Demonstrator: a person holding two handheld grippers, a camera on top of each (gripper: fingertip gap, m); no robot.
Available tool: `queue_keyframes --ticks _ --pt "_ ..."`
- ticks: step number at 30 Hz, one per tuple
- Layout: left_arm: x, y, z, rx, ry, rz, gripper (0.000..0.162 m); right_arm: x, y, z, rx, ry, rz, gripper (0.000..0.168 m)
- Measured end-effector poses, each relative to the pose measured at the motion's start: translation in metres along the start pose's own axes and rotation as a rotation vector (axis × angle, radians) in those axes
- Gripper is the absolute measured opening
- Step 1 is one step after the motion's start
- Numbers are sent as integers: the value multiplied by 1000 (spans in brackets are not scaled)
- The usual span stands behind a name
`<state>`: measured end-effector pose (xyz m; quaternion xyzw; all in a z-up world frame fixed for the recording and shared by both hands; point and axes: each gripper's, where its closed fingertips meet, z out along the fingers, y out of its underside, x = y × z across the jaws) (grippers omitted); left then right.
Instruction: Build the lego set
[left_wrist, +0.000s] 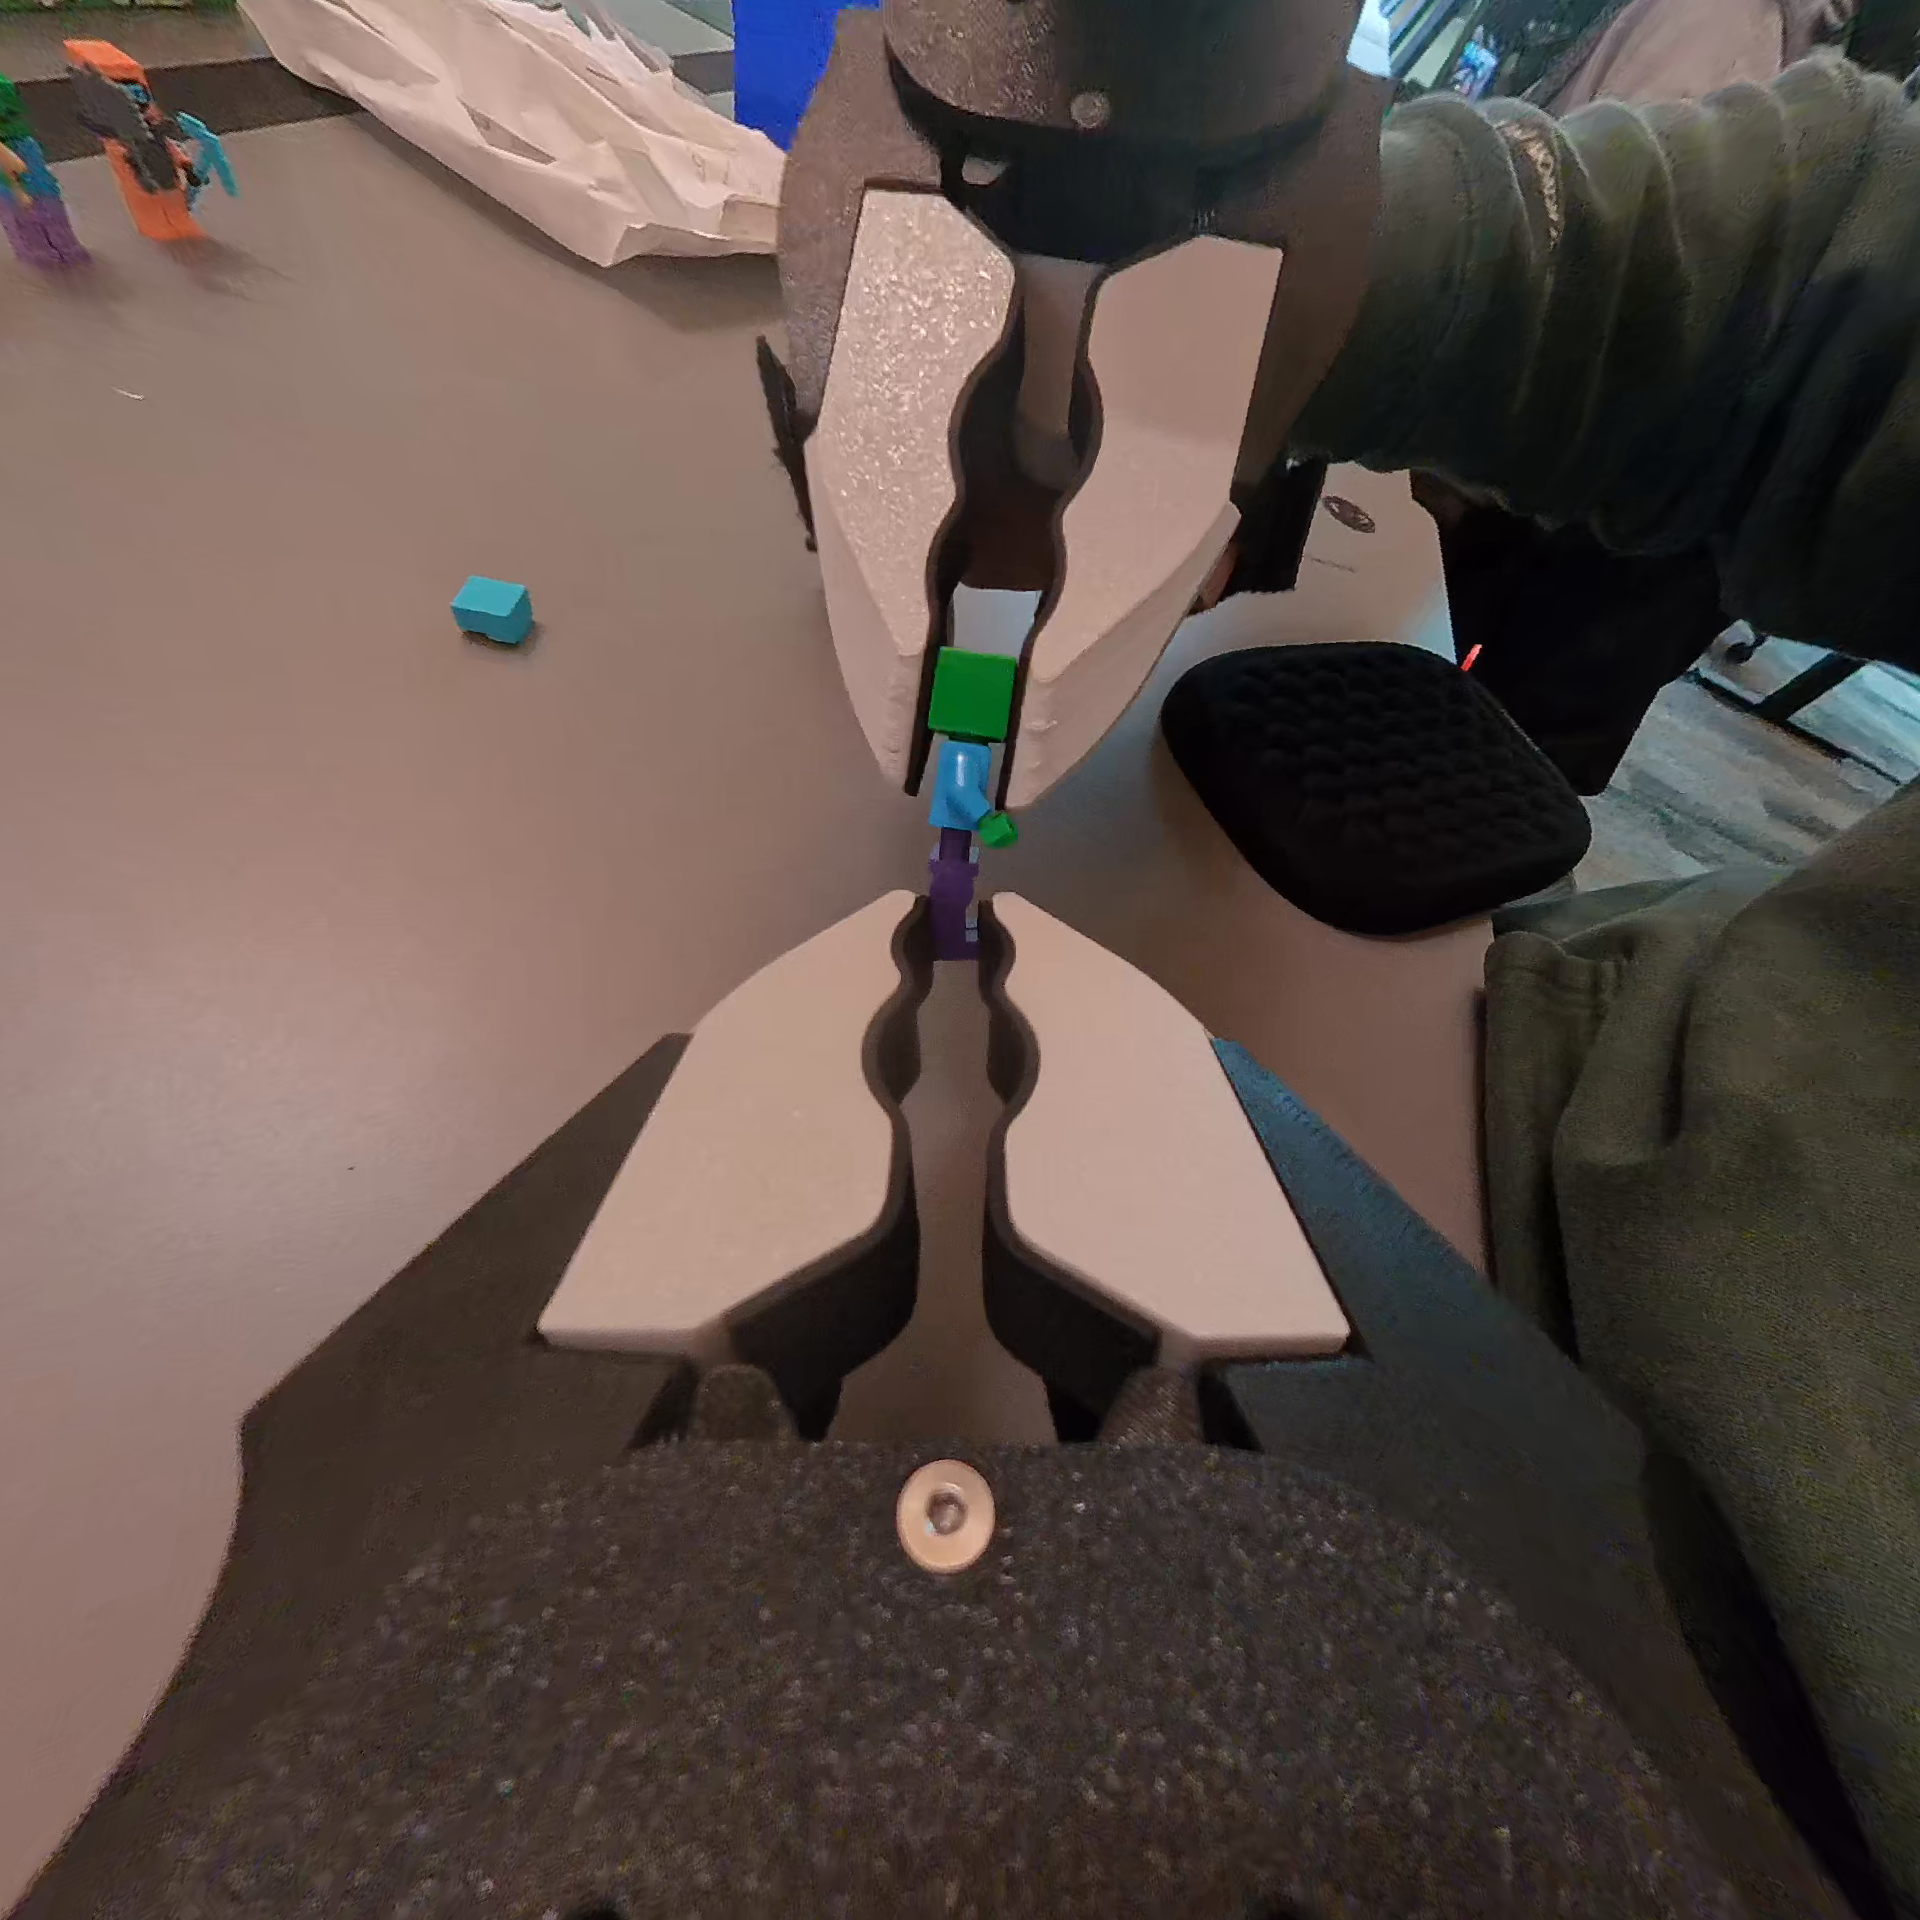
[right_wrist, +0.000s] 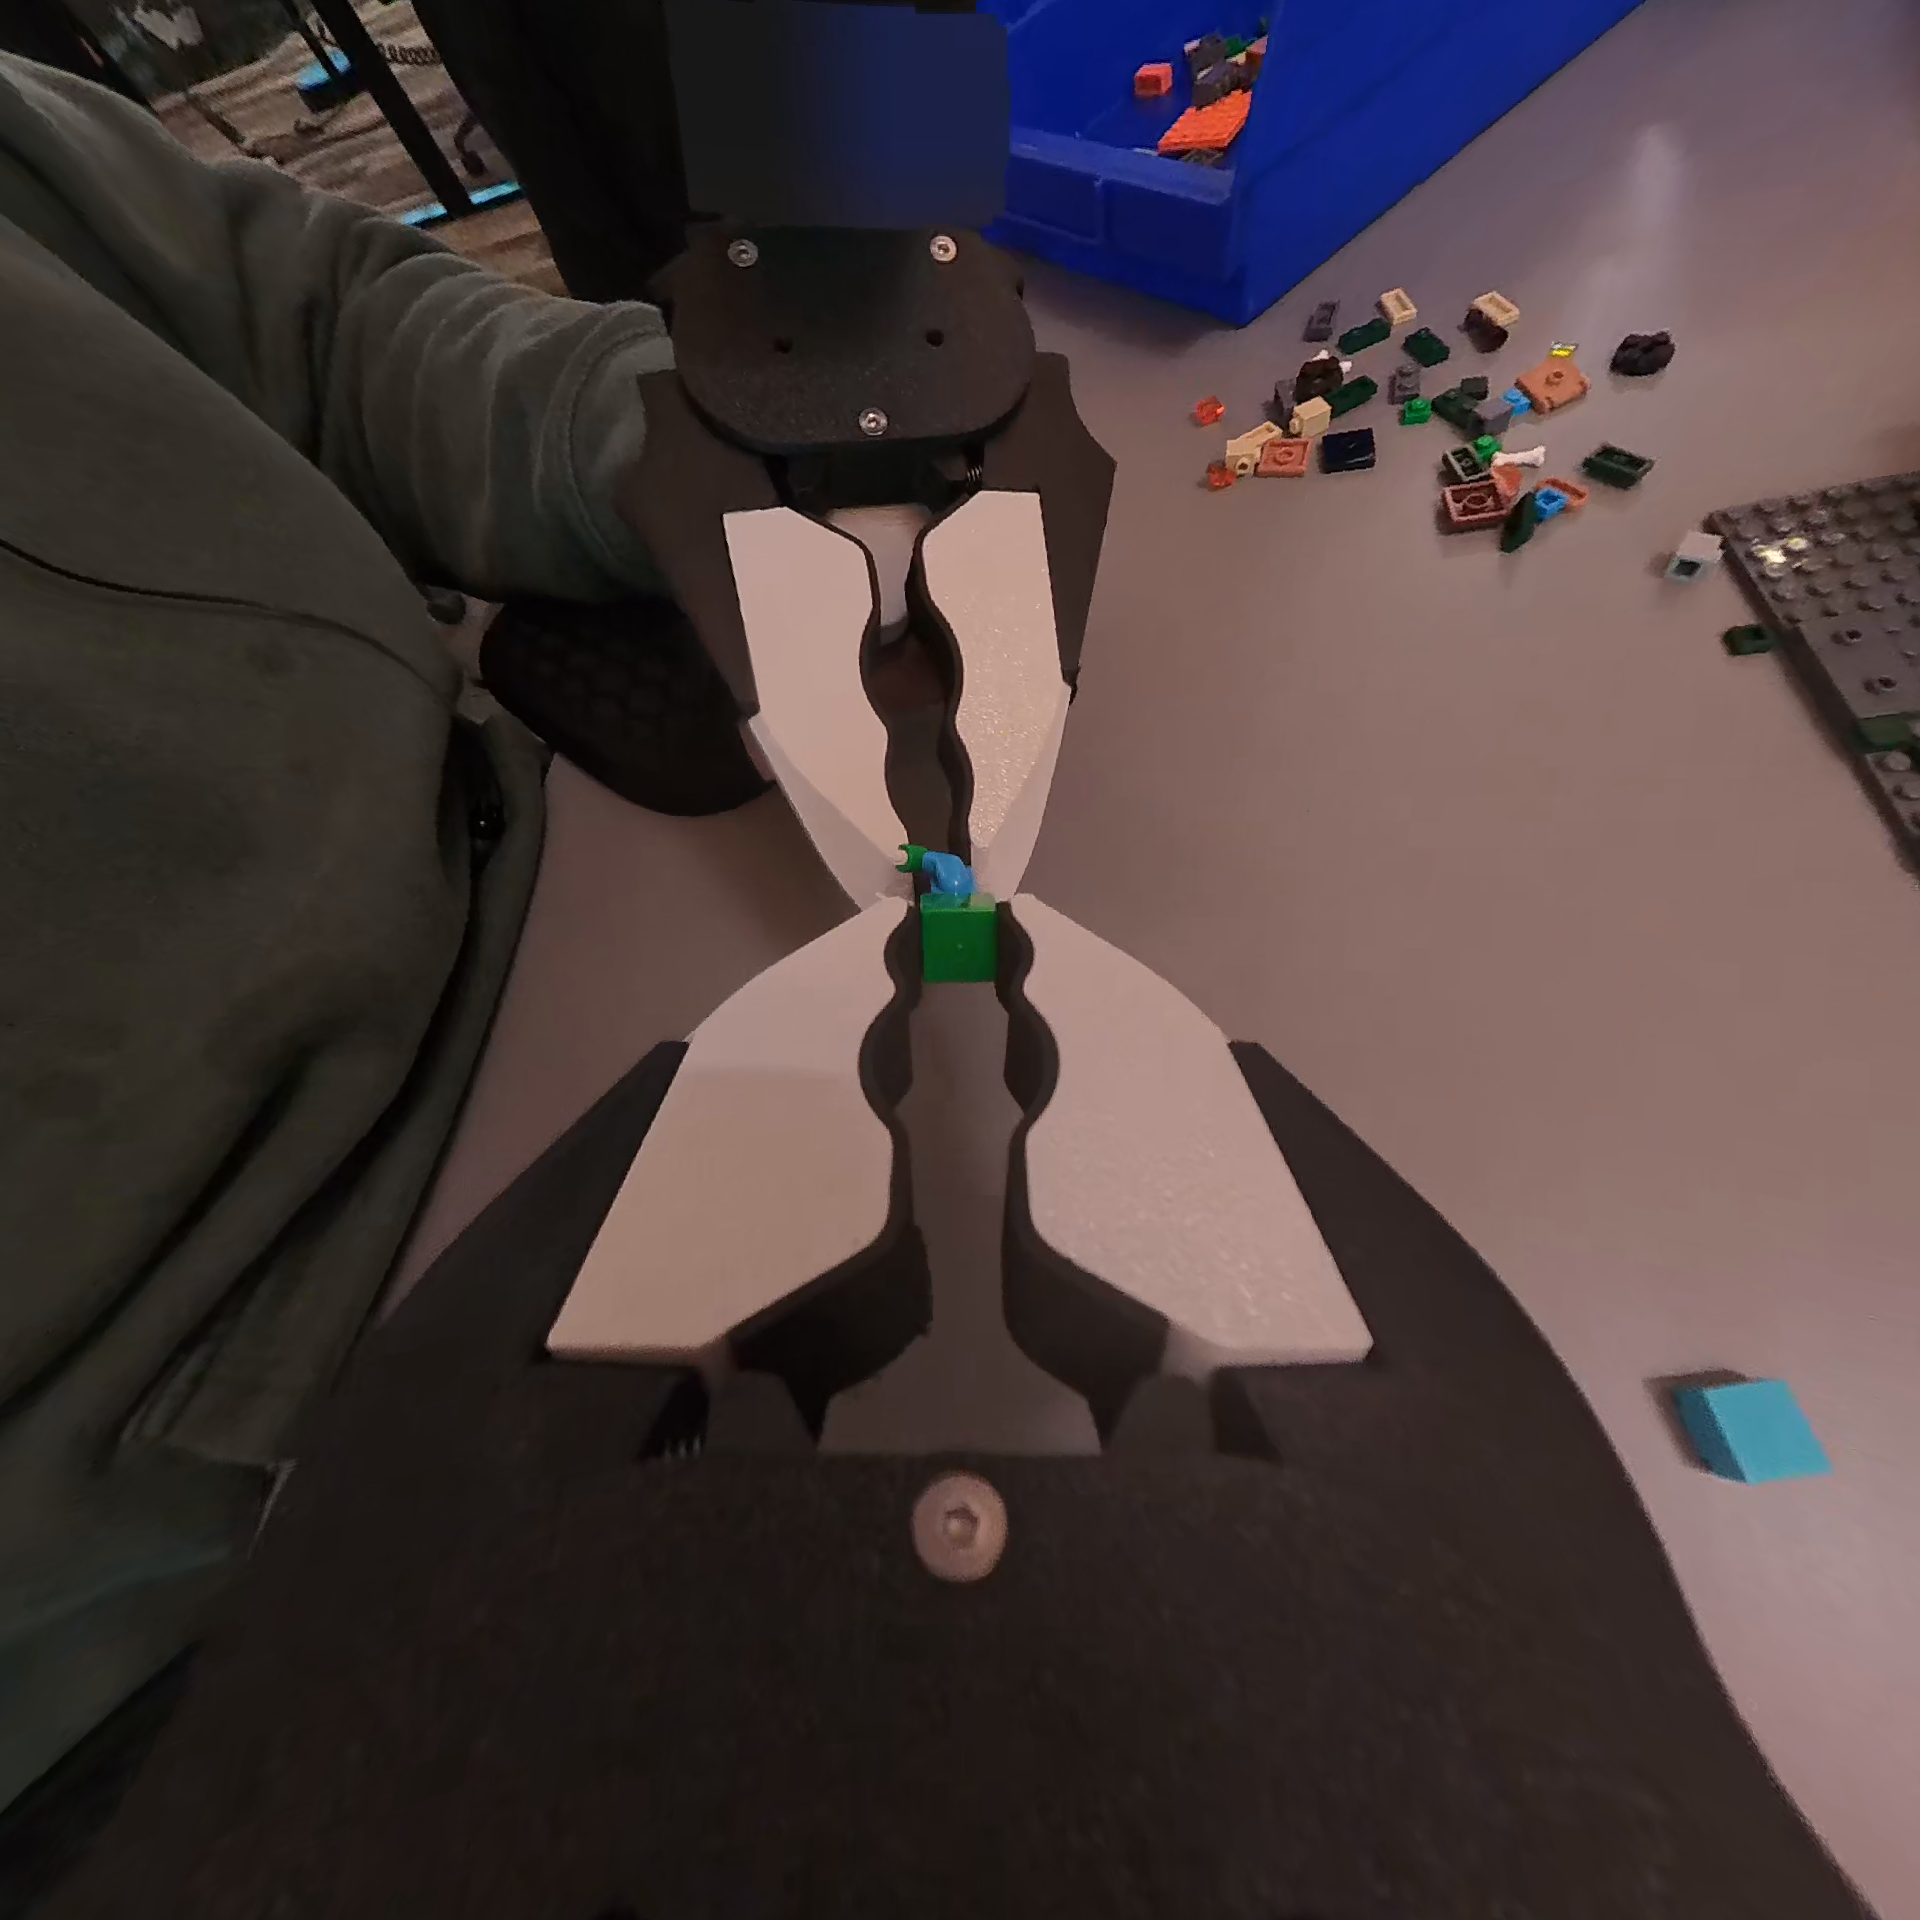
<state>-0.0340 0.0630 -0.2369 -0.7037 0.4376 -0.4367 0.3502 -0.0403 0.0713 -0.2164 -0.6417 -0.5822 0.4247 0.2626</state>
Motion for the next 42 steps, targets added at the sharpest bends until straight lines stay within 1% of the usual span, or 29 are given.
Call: queue_keyframes --ticks 3,10,19,35,42 --pt "1 2 0 -11 4 9 8 -2 2 2 -11 18 -40 13" --pt "11 1 2 -8 16 81 8 -13 4 0 -2 -26 -38 13" --pt "21 -4 3 28 28 143 7 -22 2 -5 75 -56 -22 13" --pt "21 -5 4 28 1 188 7 -22 3 -4 140 -67 -19 13" --pt "16 -9 1 56 -9 156 7 -18 1 -5 173 -11 -14 13"
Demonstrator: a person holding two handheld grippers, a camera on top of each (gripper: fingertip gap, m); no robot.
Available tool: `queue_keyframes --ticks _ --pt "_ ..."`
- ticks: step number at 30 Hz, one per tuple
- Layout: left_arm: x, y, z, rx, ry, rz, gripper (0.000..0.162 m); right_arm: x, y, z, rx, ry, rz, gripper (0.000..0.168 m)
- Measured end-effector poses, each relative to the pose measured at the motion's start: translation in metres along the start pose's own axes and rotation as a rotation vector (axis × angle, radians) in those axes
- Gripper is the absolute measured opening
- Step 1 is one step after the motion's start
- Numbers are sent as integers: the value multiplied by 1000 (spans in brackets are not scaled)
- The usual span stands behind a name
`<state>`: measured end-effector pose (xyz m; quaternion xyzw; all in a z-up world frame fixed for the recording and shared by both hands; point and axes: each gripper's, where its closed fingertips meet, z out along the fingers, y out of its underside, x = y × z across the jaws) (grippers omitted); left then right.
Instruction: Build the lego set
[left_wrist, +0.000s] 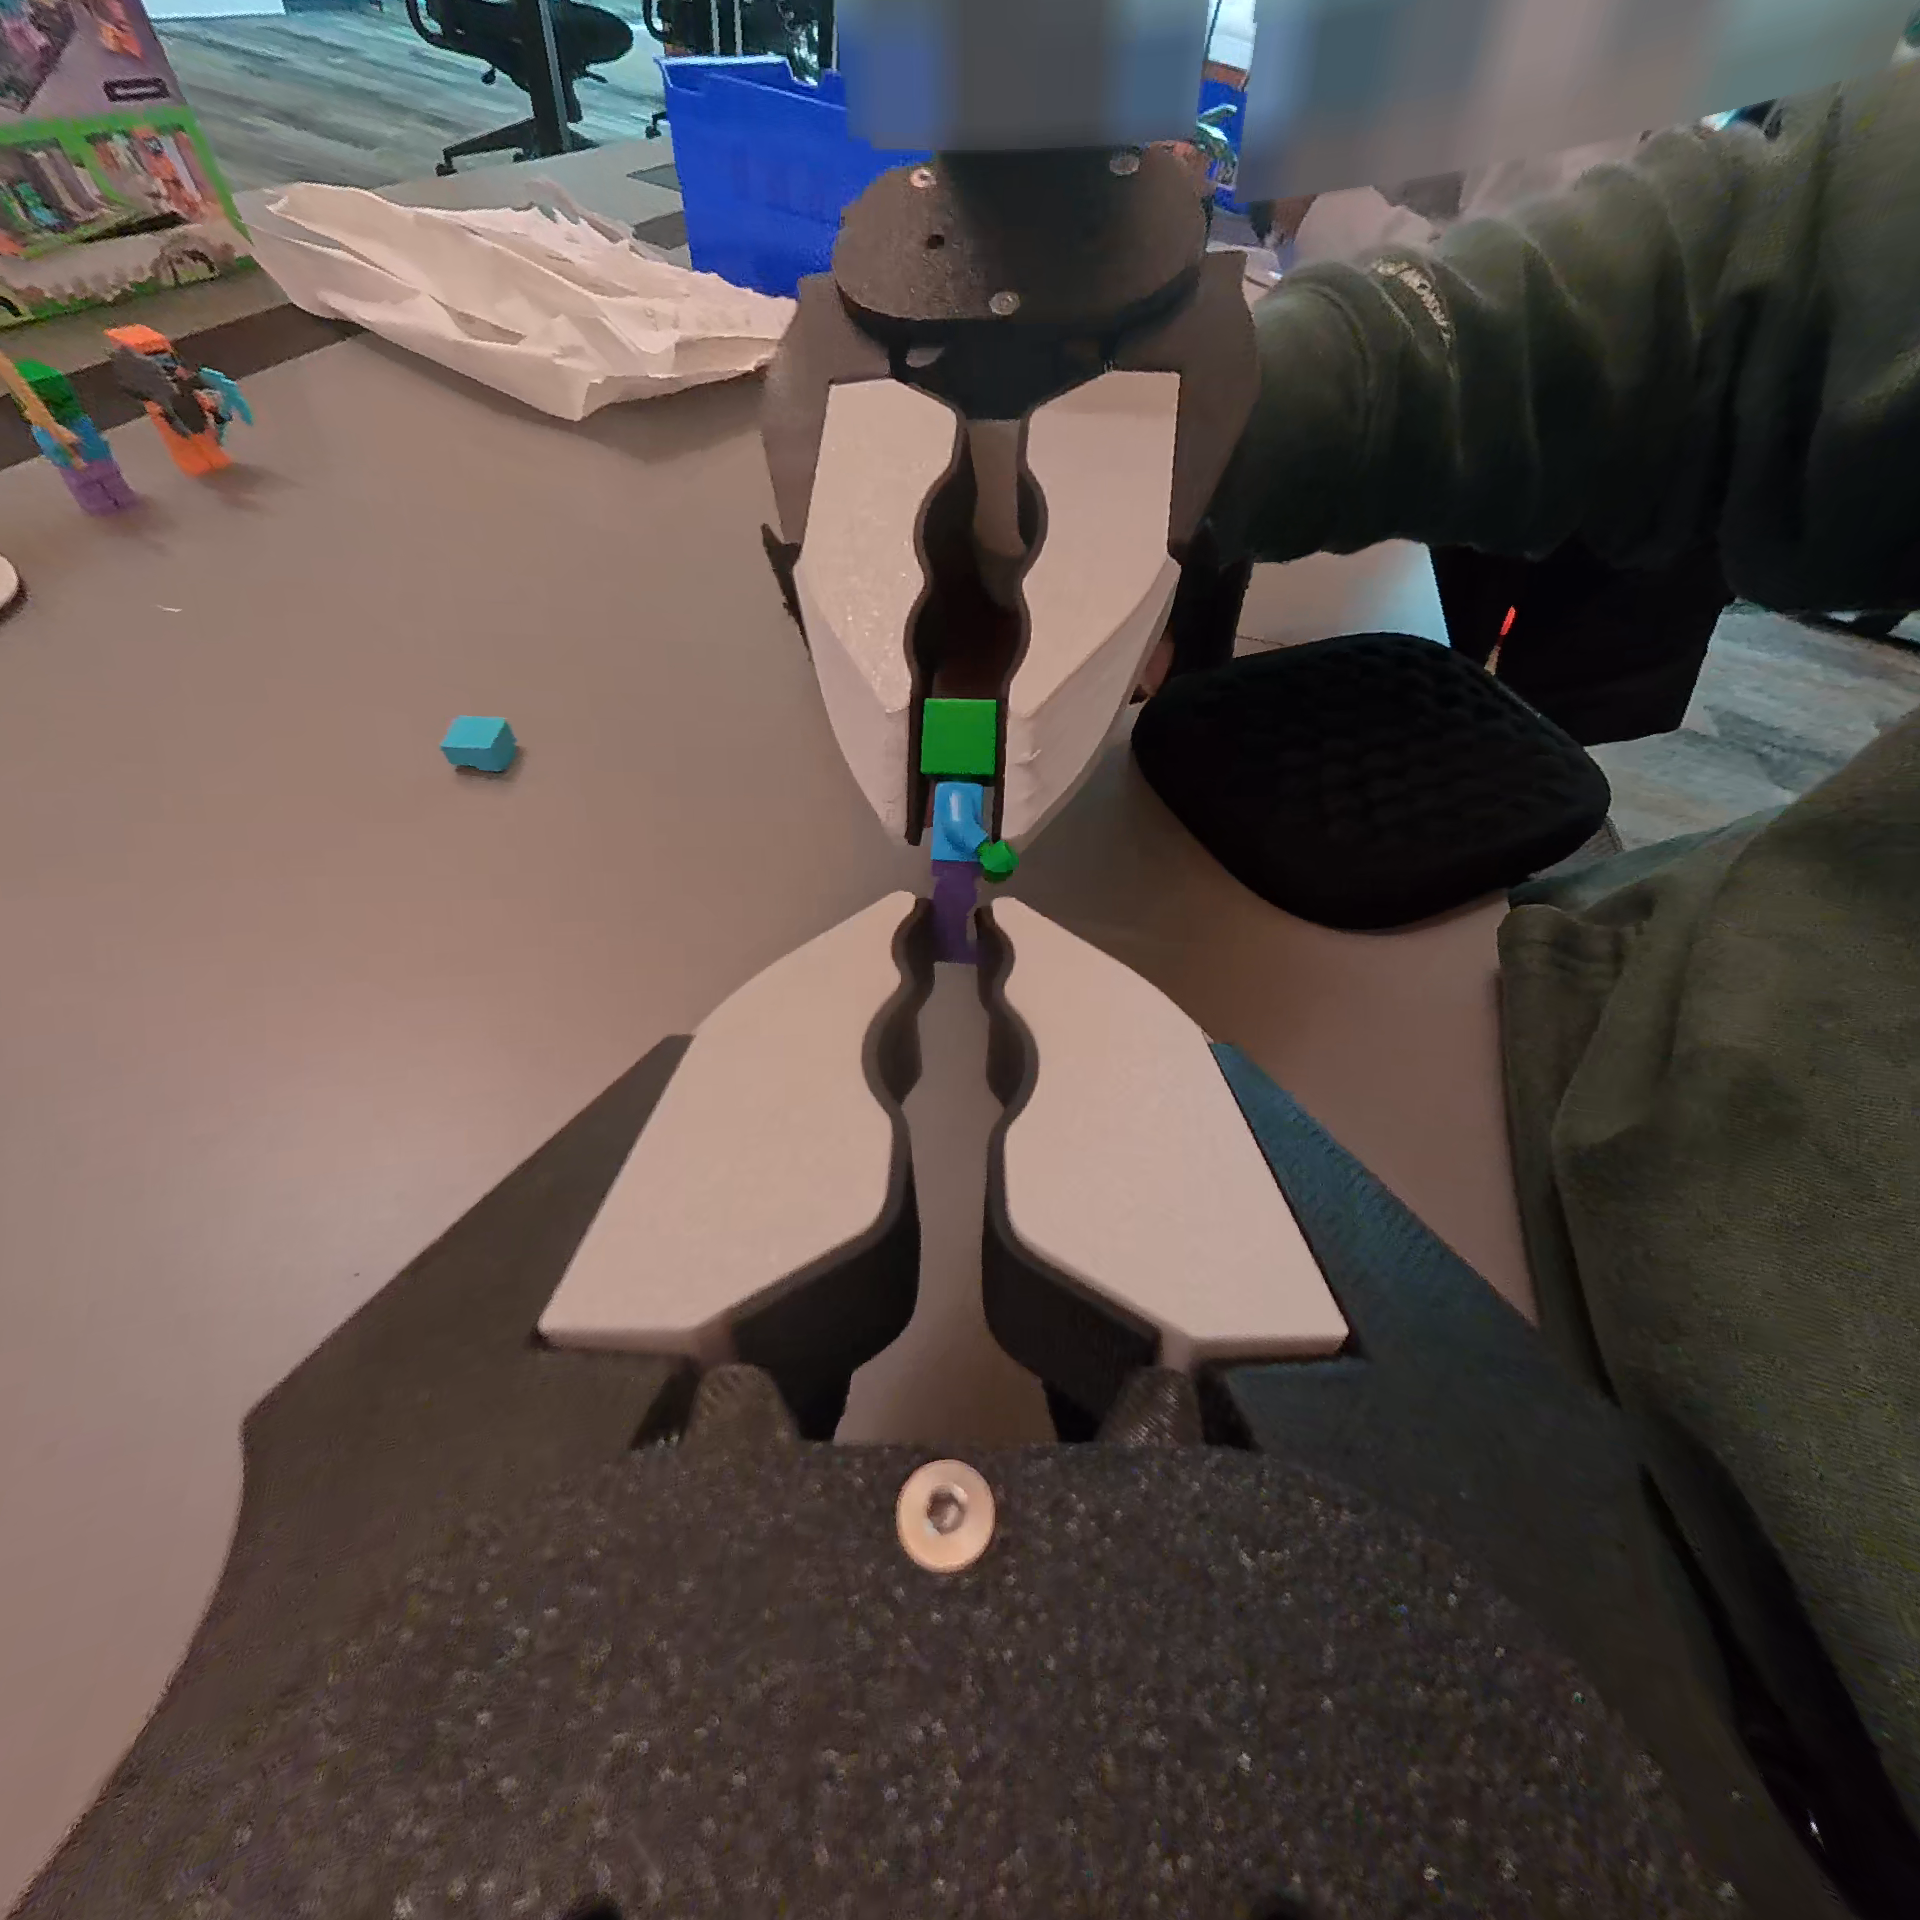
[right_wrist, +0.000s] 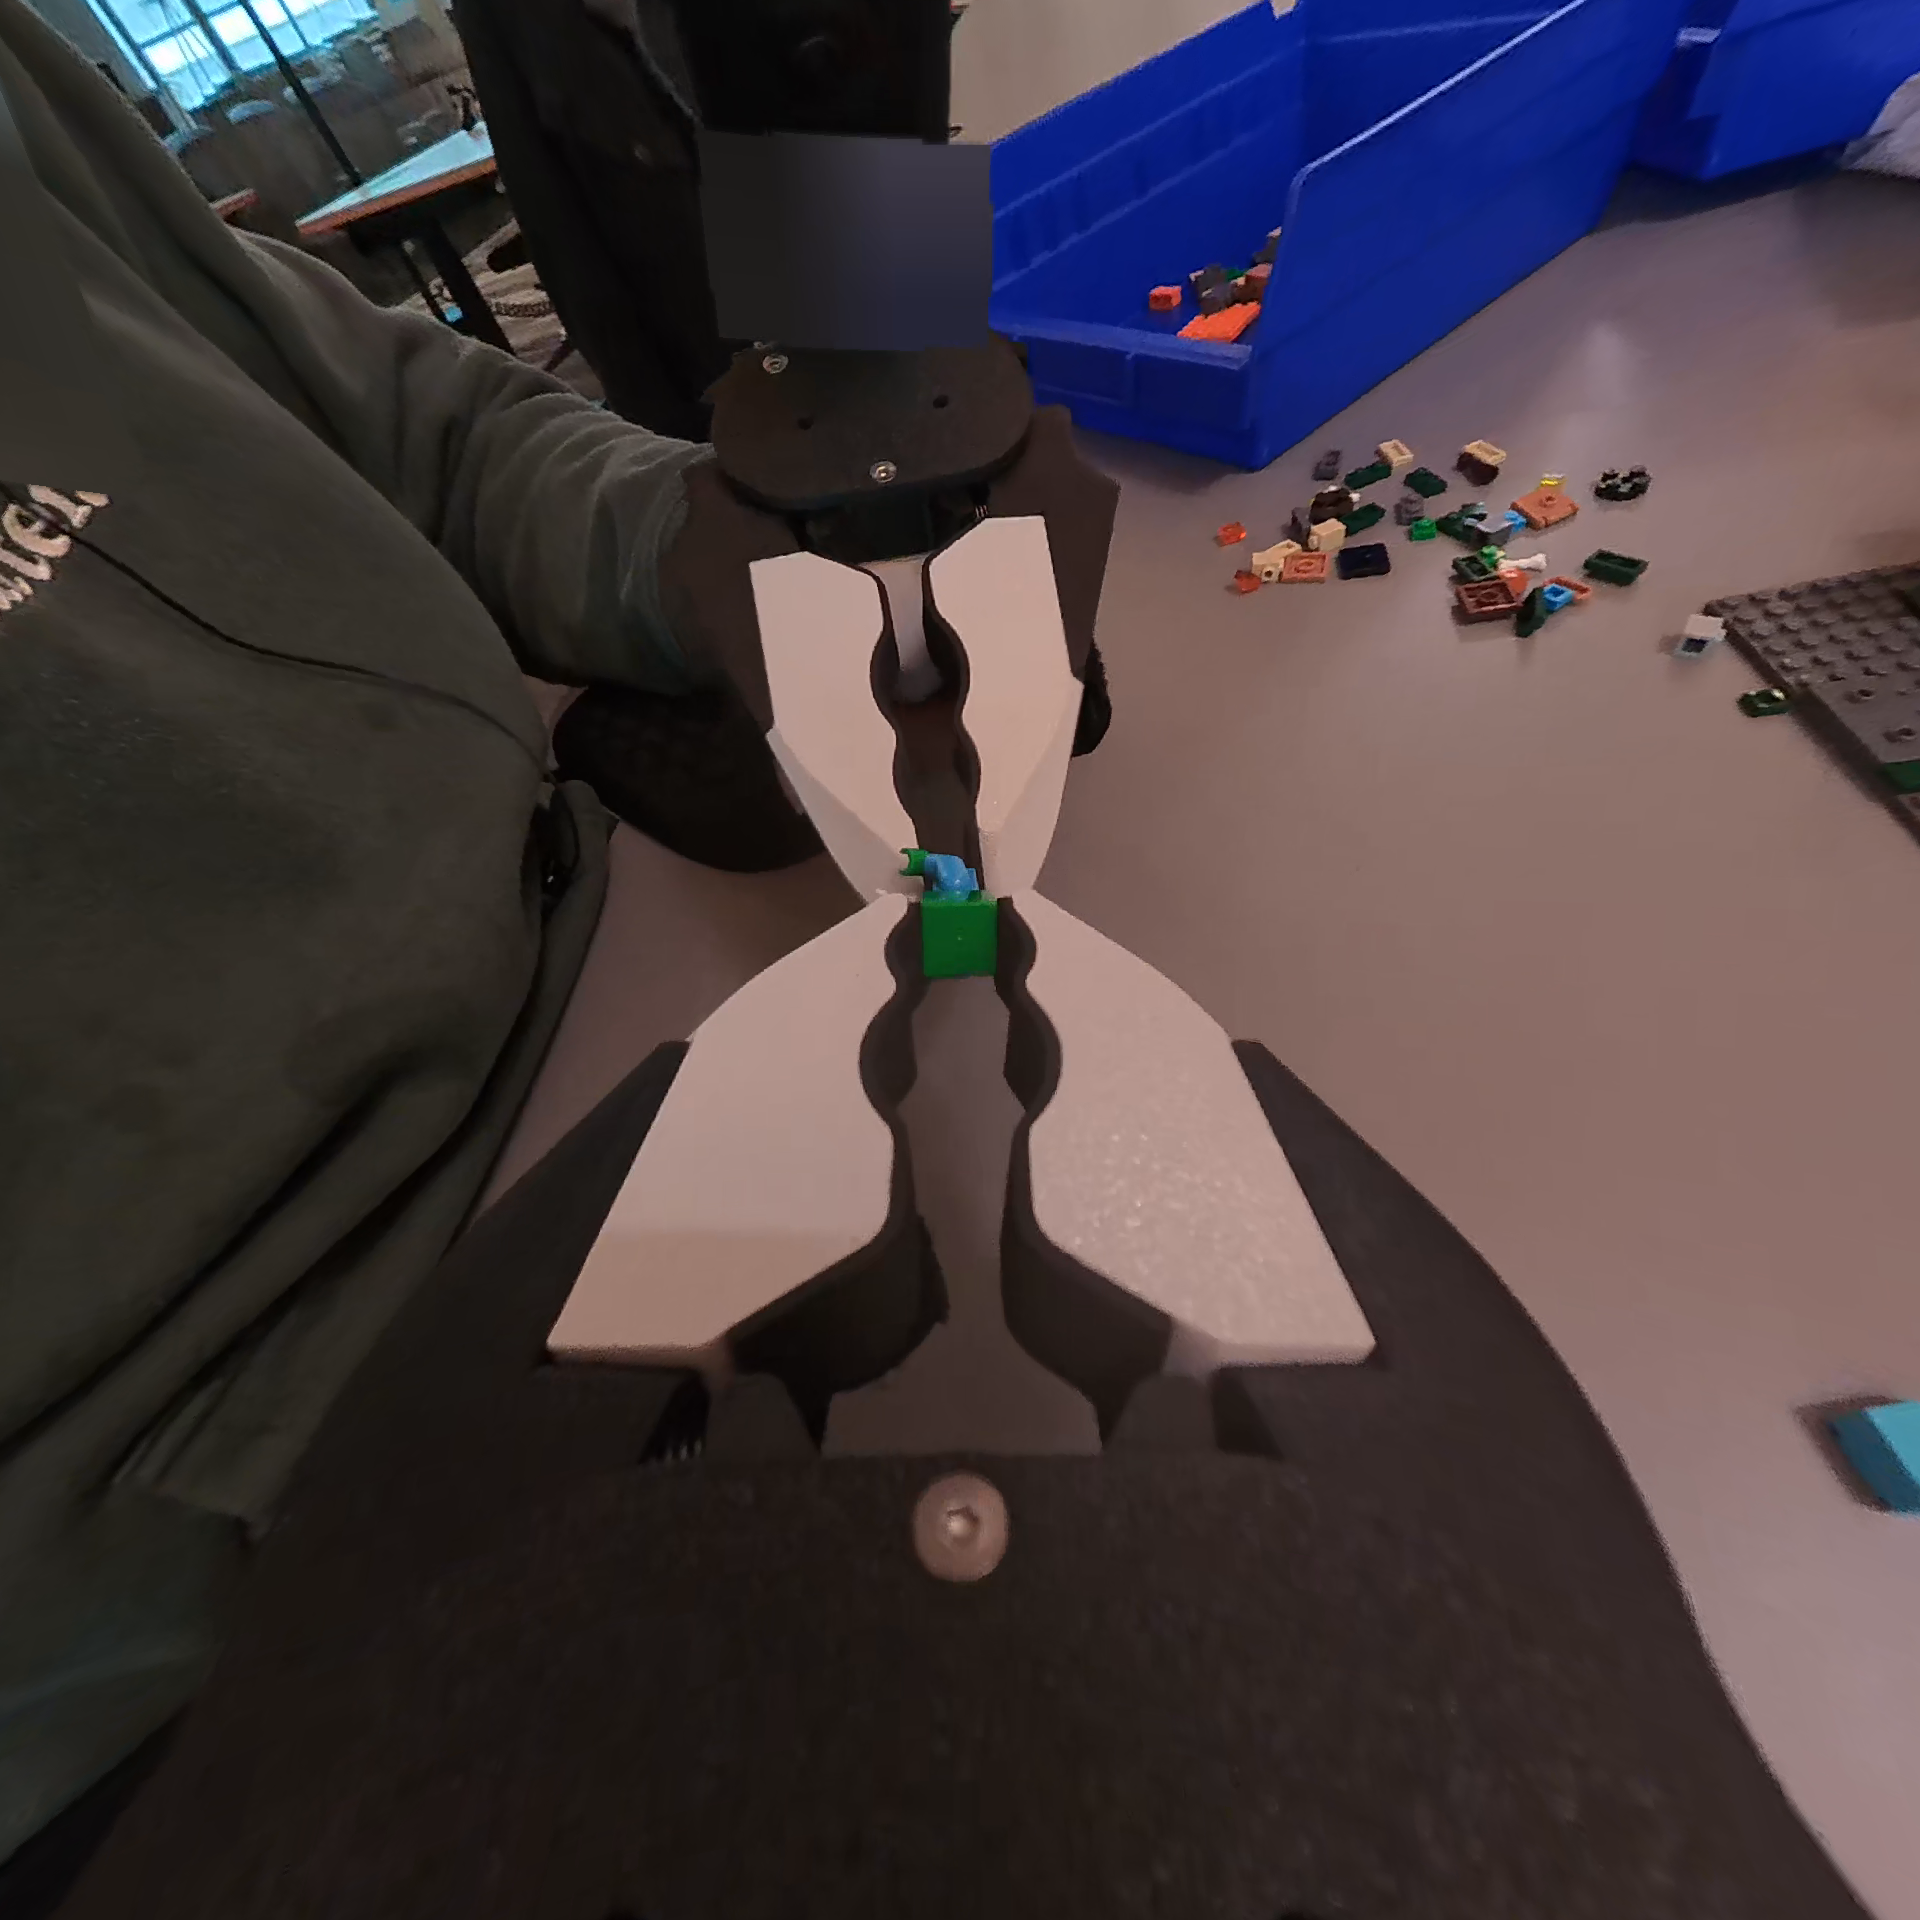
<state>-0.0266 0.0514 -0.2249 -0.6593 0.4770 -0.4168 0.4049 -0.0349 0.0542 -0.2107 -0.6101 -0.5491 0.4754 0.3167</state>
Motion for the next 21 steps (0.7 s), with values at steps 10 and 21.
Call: queue_keyframes --ticks 10,21 --pt "-4 -6 -3 48 42 -102 8 5 -13 -12 -68 41 -26 29" --pt "9 -9 -5 79 191 -232 8 -5 -15 -12 -132 -66 -25 13"
